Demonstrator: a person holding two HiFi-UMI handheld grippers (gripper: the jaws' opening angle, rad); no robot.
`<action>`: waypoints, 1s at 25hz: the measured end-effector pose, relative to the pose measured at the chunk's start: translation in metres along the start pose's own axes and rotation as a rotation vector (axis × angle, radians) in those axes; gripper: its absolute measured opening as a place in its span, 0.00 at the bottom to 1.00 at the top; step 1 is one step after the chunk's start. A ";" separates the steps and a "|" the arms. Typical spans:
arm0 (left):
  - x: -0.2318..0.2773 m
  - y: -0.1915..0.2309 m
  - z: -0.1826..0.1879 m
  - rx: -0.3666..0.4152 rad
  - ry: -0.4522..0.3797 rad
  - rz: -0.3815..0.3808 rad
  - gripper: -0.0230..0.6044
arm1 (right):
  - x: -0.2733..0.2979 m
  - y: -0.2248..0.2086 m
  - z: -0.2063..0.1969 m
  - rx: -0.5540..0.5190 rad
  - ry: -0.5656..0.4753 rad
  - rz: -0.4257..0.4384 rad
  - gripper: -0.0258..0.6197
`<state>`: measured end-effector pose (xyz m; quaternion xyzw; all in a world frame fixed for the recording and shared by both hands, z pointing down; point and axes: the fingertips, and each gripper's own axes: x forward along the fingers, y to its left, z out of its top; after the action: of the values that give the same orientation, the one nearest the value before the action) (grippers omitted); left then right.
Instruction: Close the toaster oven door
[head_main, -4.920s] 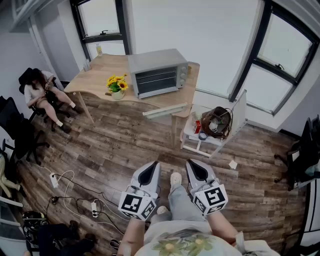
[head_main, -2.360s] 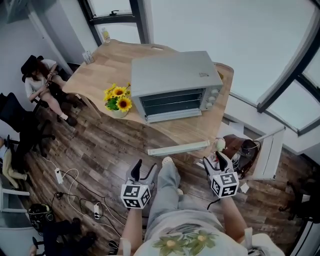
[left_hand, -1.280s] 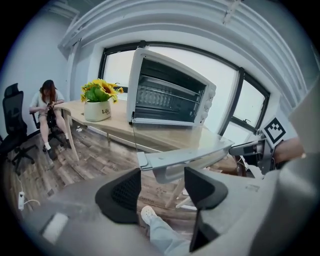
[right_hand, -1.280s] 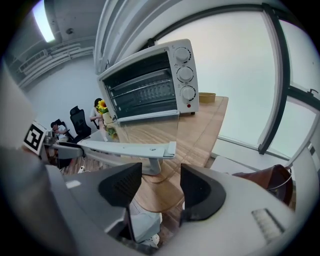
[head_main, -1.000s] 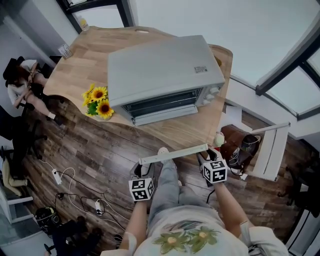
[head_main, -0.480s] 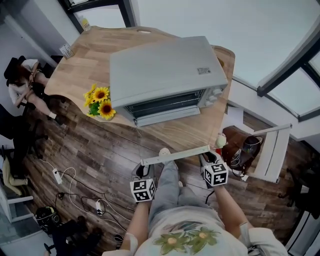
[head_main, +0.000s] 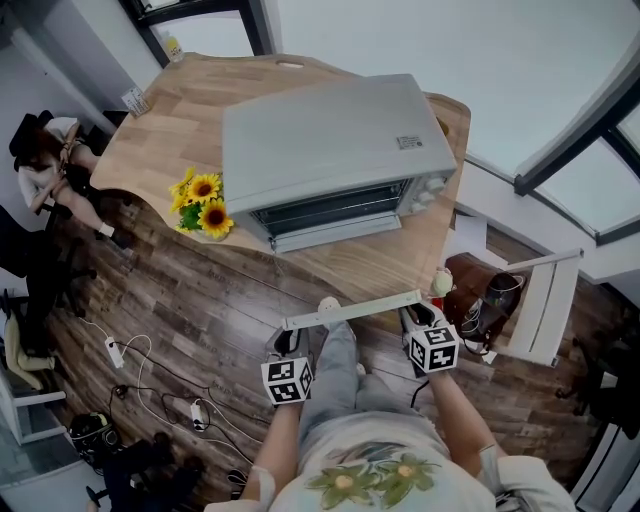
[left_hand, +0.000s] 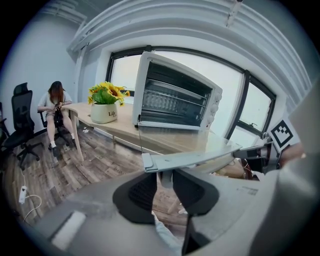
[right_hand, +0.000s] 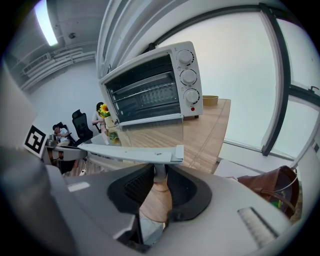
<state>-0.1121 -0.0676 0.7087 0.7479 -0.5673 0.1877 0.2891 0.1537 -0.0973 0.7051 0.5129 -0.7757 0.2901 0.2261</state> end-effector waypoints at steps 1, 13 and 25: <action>-0.001 -0.001 0.001 0.001 -0.001 -0.001 0.21 | -0.001 0.000 0.000 0.000 -0.002 0.001 0.17; -0.010 -0.003 0.014 -0.010 -0.016 0.009 0.18 | -0.012 0.005 0.014 -0.006 -0.036 0.015 0.17; -0.019 -0.007 0.029 -0.050 -0.051 -0.007 0.17 | -0.023 0.007 0.030 -0.009 -0.085 0.022 0.17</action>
<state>-0.1123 -0.0709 0.6737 0.7470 -0.5763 0.1536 0.2937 0.1543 -0.1005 0.6671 0.5154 -0.7913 0.2670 0.1919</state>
